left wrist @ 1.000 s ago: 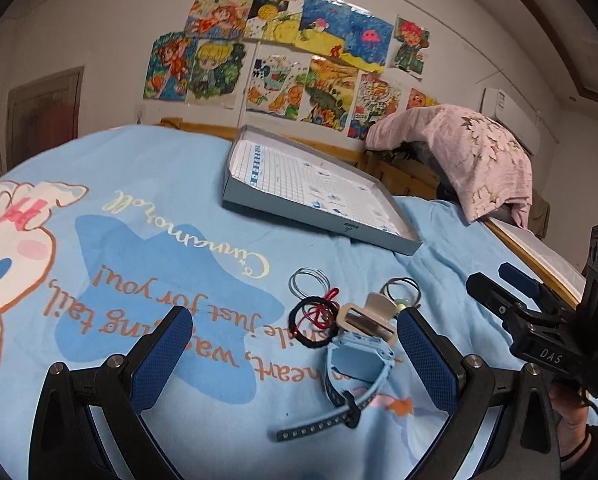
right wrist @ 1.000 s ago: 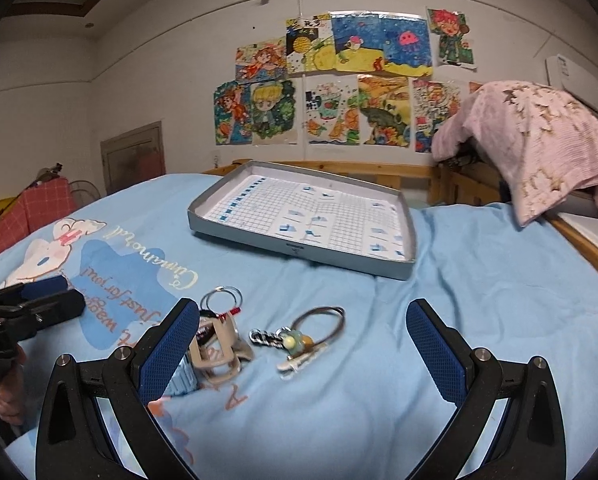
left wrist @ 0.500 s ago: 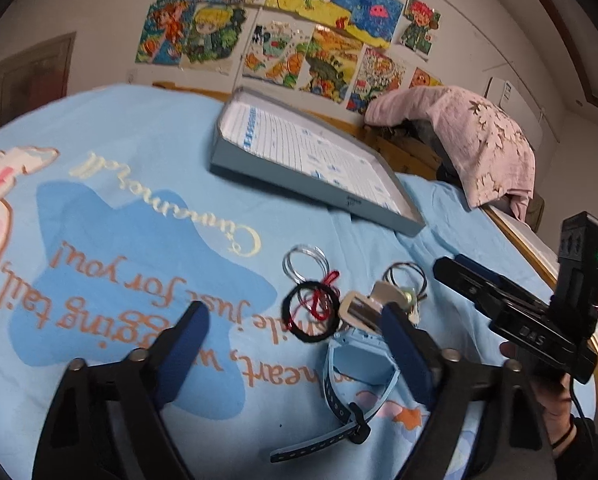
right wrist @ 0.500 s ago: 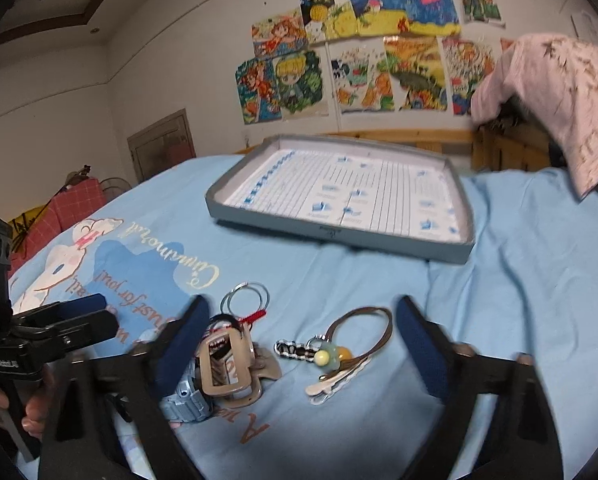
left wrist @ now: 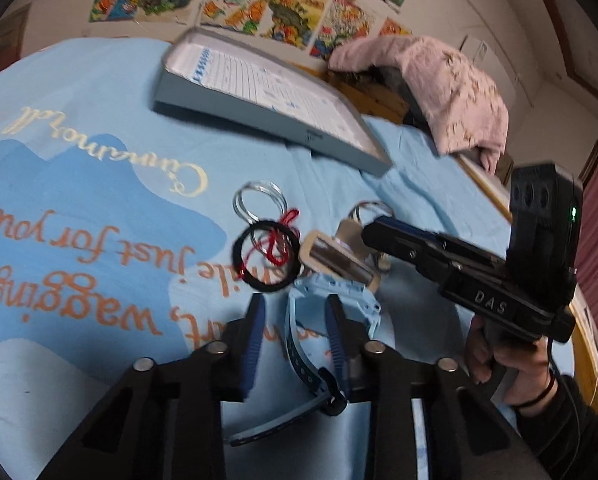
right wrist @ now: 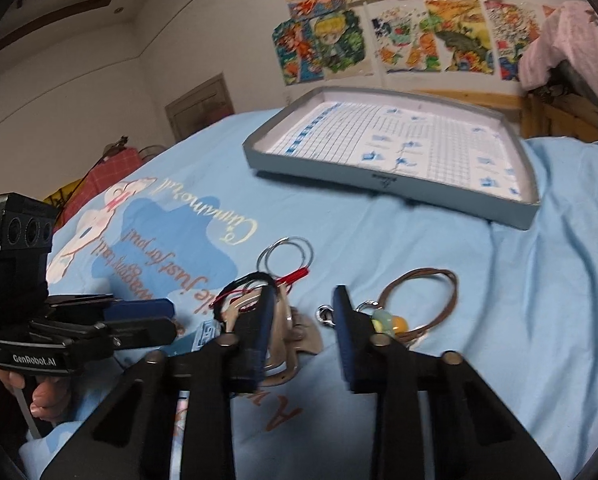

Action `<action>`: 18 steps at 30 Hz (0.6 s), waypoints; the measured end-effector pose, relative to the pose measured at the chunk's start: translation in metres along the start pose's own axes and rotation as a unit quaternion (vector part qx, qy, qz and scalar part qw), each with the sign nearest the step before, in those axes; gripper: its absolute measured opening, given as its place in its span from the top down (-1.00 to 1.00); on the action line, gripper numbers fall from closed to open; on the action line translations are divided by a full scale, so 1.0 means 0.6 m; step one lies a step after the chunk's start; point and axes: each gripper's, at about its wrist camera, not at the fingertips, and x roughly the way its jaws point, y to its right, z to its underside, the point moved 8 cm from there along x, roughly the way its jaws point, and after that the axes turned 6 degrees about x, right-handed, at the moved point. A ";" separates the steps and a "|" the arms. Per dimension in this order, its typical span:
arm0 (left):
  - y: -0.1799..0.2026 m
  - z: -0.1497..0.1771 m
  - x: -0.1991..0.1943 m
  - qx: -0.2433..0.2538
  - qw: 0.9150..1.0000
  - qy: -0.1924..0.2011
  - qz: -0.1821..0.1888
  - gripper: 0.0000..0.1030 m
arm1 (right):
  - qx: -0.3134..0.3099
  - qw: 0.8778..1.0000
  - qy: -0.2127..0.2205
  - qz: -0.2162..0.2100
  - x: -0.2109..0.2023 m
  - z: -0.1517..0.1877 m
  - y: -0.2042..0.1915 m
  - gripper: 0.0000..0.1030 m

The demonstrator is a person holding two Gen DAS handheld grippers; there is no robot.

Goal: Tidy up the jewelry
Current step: 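Grasp the blue watch with the left tool while the right tool grasps the beige hair clip, then carry the watch and hair clip into the grey tray and open both tools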

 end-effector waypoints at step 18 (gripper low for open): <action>-0.009 0.003 -0.011 -0.012 1.000 0.011 -0.002 0.92 | -0.017 1.000 -0.011 -0.007 0.011 0.011 -0.017 0.91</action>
